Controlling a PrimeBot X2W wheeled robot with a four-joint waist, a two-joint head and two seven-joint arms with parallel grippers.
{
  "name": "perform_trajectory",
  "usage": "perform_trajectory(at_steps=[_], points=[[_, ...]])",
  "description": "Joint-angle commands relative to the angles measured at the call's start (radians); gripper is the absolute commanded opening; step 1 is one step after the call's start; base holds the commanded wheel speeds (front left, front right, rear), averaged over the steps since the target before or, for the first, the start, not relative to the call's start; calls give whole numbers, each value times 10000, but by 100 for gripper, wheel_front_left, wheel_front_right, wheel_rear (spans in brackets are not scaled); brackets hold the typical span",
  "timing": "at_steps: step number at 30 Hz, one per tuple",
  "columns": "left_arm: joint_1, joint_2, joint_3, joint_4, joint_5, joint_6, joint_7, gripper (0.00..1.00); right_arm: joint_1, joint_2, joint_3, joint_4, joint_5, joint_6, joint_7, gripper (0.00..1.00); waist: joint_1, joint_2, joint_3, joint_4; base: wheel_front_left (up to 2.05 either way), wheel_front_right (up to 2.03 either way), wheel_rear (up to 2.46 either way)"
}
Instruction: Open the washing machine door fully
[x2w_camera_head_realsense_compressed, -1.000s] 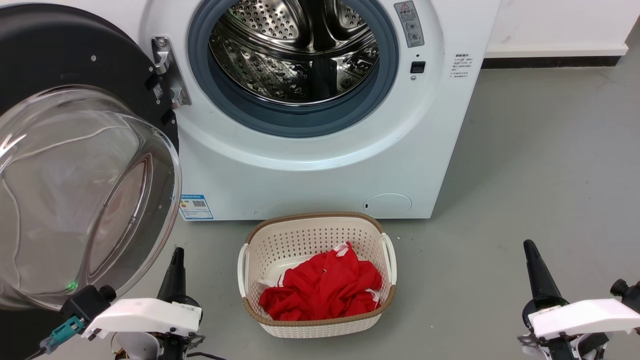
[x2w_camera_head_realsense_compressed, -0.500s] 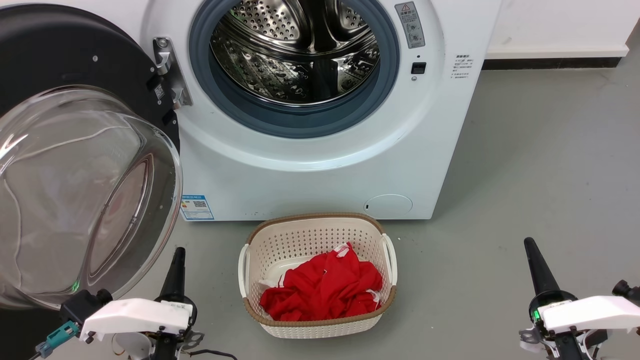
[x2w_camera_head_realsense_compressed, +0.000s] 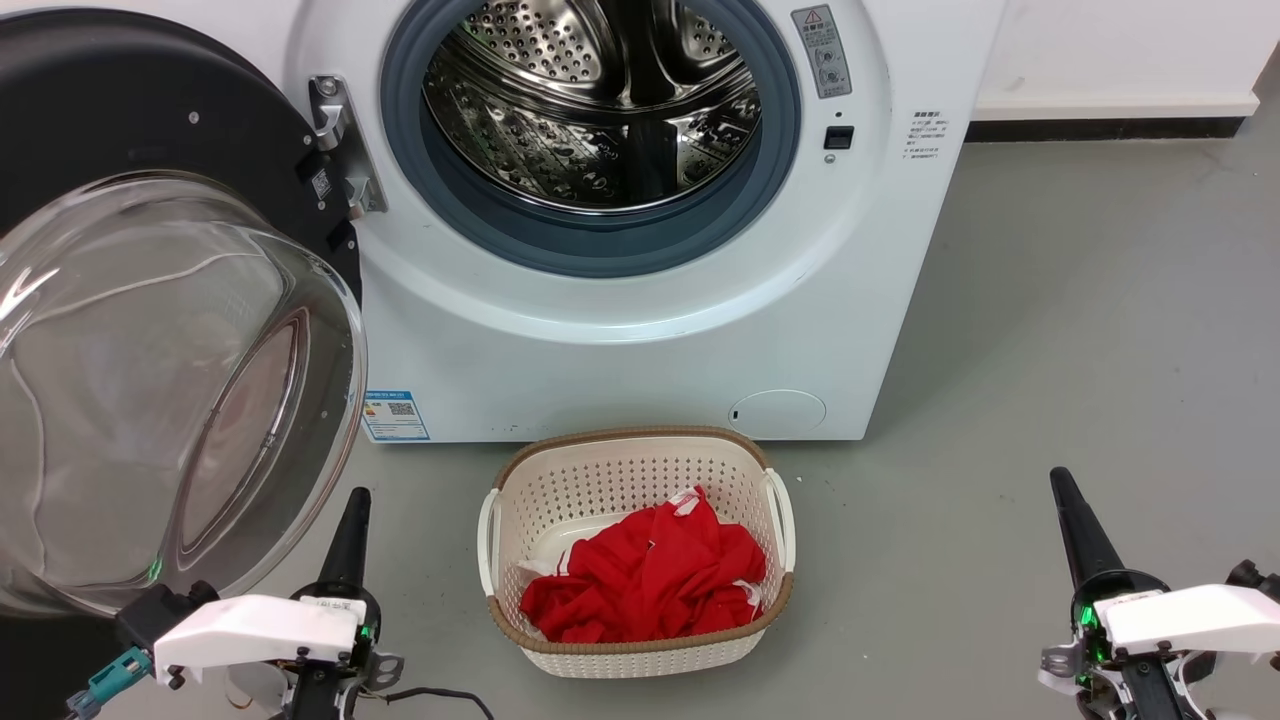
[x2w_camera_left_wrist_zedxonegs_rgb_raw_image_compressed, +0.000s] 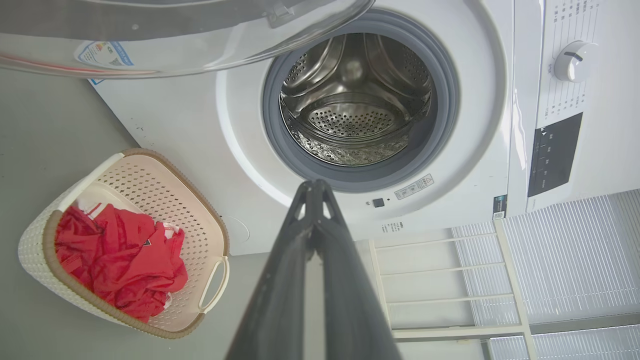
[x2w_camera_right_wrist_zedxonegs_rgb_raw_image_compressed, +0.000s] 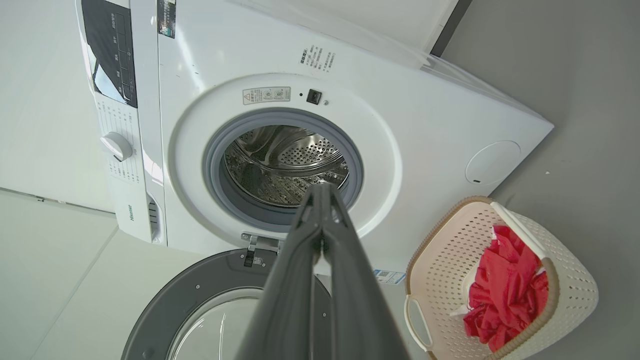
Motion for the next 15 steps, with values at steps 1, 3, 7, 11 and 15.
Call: perform_trajectory(at_steps=[1,3,7,11,15], points=[[-178,9,52,-19,-250,-91,75,0,-202,-56,-42,5,280,-1,66,0,0,0,-3,2,0,0,0],[-182,5,65,-11,-341,-113,95,0,-216,-55,-48,19,369,-2,75,0,0,0,-4,4,0,0,0],[-208,-22,150,30,-861,-215,218,0,-291,-47,-90,90,898,-2,186,0,0,0,-14,12,0,0,0],[-223,-38,201,60,-1203,-264,303,0,-304,-40,-114,129,1235,-2,249,0,0,0,-20,18,0,0,0],[-239,-56,268,102,-1681,-355,431,0,-357,-31,-158,191,1715,-2,353,0,0,0,-29,26,0,0,0]])
